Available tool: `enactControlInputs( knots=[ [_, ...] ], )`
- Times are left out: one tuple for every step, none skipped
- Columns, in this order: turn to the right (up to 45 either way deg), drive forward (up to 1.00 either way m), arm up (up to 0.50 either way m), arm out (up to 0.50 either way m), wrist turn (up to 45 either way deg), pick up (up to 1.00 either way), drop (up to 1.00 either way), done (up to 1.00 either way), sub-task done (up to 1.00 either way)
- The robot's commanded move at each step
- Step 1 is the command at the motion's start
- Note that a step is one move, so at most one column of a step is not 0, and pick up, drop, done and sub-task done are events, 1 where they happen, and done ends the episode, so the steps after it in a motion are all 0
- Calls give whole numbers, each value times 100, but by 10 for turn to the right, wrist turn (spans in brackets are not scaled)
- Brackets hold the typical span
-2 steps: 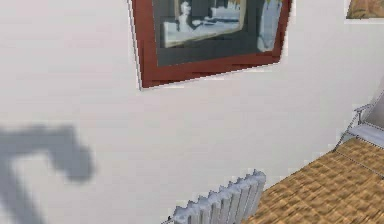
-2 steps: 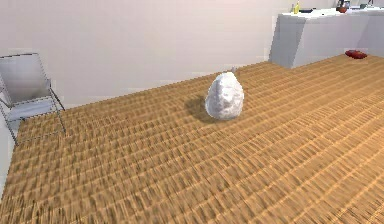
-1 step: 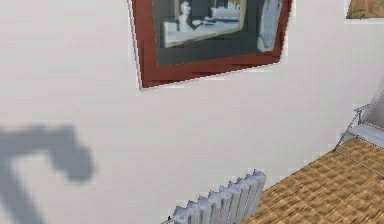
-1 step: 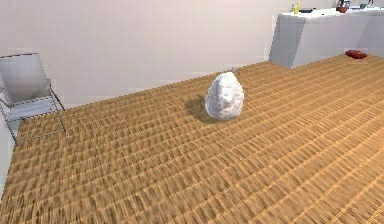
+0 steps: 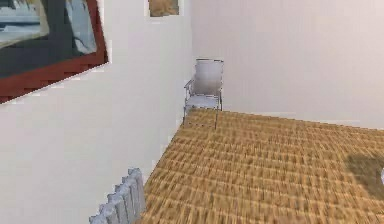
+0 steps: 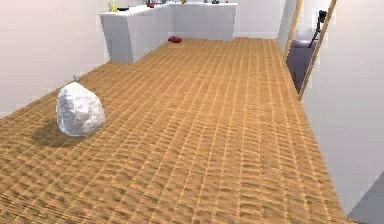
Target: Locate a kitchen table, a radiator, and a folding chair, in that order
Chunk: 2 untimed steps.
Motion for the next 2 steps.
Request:
enactControlInputs(
  knots=[
    [150, 0, 0, 0, 0, 0, 0, 0, 0],
    [0, 100, 0, 0, 0, 0, 0, 0, 0]
  ],
)
